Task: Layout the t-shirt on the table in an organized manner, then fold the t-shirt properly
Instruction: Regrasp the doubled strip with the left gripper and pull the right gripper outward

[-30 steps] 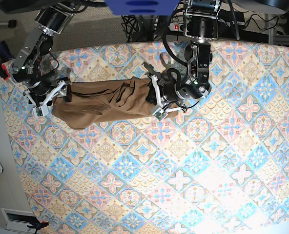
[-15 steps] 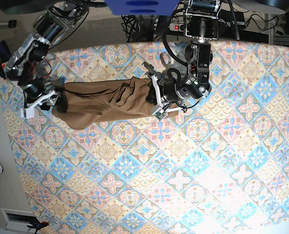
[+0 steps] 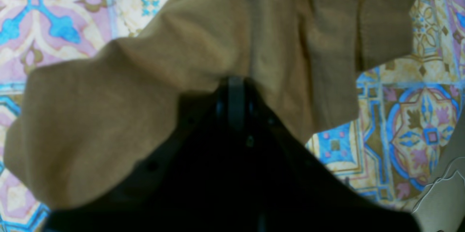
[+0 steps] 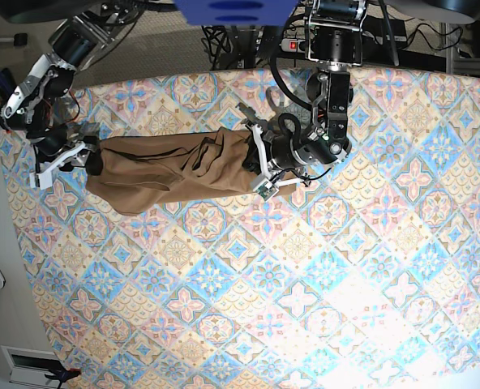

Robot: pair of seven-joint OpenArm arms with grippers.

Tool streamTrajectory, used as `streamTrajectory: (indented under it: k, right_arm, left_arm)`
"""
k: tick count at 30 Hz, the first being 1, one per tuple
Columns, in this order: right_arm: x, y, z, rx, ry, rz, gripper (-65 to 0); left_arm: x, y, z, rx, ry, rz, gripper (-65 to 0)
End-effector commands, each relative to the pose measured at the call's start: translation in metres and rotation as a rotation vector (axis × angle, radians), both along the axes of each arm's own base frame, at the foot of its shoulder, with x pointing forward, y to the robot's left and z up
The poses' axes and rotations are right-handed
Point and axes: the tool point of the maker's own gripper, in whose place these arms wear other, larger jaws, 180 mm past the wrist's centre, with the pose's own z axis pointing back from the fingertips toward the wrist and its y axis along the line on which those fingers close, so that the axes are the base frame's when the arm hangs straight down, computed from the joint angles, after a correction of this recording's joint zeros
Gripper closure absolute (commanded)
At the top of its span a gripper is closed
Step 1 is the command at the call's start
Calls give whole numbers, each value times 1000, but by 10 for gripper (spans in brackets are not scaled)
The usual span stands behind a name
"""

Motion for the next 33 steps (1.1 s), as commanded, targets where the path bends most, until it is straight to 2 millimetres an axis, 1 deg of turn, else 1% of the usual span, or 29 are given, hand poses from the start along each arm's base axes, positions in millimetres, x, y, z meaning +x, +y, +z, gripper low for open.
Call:
streamTrajectory:
  k: [1,3,8,13,20,21,22,23,26,28,29,33]
  right_arm:
    - [7,-3,10,-10,-38,5,-479]
    - [8,0,9,-10,-36,16,-479]
    - [17,31,4,-8,-19,125,-479]
    - [21,50,1,-2,-11,187,-478]
    - [22,53,1,-2,-9,197,-473]
    - [22,53,1,-2,-9,197,-450]
    - [22,54,1,-2,-9,199,-410]
    - [22,57,0,-2,-7,209,-350]
    - [23,69,-2,-1,1,251,-128]
    - [23,73,-3,-1,9,266,-8]
    - [23,73,-3,-1,9,266,0]
    - [23,72,-3,-2,7,265,0]
  left_arm:
    - [-2,9,-6,61,20,-1,0]
    - [-2,9,-6,61,20,-1,0]
    - [-2,8,-6,60,20,-1,0]
    - [-2,8,-5,60,19,-1,0]
    - [-2,10,-6,61,19,0,0]
    - [-2,10,-6,61,19,0,0]
    - [-2,10,-6,61,19,0,0]
    - [-2,10,-6,61,19,0,0]
    - [-2,10,-6,61,19,0,0]
    - [-2,10,-6,61,19,0,0]
    - [-2,10,-6,61,19,0,0]
    - [-3,5,-5,58,18,-9,0]
